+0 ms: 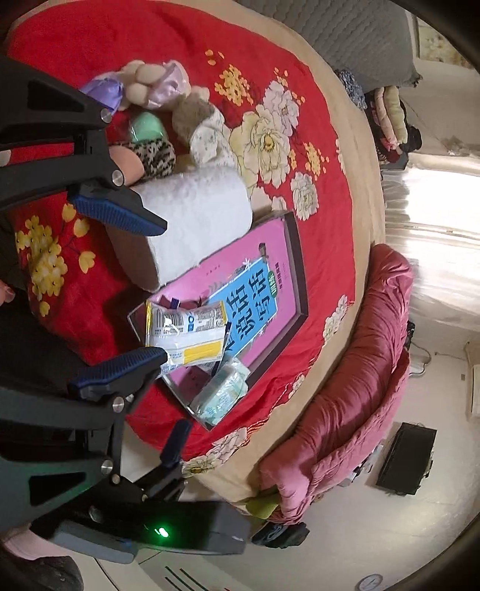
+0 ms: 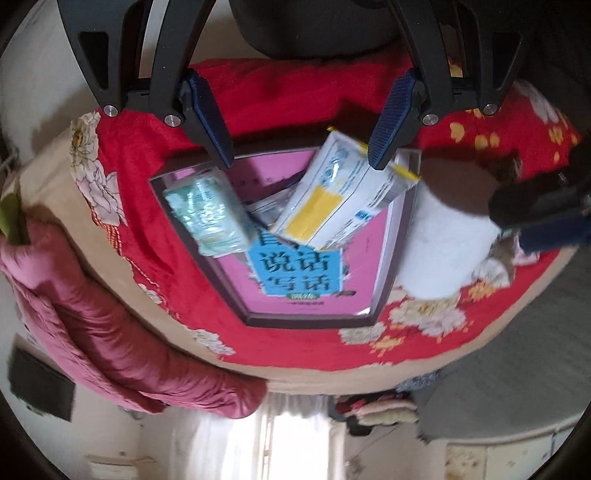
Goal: Organize soft objects
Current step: 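Withdraw both tools from the tray back toward the pile of soft items, then grasp the beige makeup sponge with the right tool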
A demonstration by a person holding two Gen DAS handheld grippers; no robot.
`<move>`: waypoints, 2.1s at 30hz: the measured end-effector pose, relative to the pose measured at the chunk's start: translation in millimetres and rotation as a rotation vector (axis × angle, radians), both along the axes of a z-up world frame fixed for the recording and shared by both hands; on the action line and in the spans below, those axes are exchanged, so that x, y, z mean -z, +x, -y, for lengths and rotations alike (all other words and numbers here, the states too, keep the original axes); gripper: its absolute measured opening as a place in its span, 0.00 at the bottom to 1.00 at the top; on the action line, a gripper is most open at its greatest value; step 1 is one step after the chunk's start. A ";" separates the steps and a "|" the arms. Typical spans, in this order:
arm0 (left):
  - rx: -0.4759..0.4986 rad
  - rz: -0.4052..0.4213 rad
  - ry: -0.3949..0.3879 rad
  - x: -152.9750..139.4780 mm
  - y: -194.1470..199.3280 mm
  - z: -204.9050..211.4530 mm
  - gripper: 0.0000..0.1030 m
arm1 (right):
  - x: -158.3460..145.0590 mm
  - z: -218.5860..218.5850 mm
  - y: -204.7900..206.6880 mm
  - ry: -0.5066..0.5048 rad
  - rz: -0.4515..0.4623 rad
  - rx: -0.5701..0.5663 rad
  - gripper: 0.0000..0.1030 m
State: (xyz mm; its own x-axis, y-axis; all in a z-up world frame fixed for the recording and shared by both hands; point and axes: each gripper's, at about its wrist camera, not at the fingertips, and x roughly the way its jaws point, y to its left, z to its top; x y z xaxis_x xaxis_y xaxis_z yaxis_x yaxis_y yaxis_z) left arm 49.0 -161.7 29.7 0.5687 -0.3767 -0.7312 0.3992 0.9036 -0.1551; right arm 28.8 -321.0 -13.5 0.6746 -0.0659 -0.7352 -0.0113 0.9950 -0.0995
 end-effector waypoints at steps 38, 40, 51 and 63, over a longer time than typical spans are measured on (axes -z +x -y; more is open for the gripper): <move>-0.286 0.011 -0.035 -2.1 -13.9 -143.7 0.60 | -54.2 -83.3 -9.8 -0.024 0.145 -0.174 0.74; -0.312 0.008 -0.039 -1.7 -13.0 -155.6 0.60 | -57.0 -94.4 -13.9 -0.032 0.155 -0.202 0.74; -0.364 -0.006 -0.069 6.4 -7.1 -190.0 0.60 | -49.2 -153.5 -29.7 -0.119 0.169 -0.372 0.74; -0.367 -0.033 -0.101 24.0 4.1 -199.1 0.60 | -4.8 -207.7 -18.3 -0.288 0.164 -0.470 0.74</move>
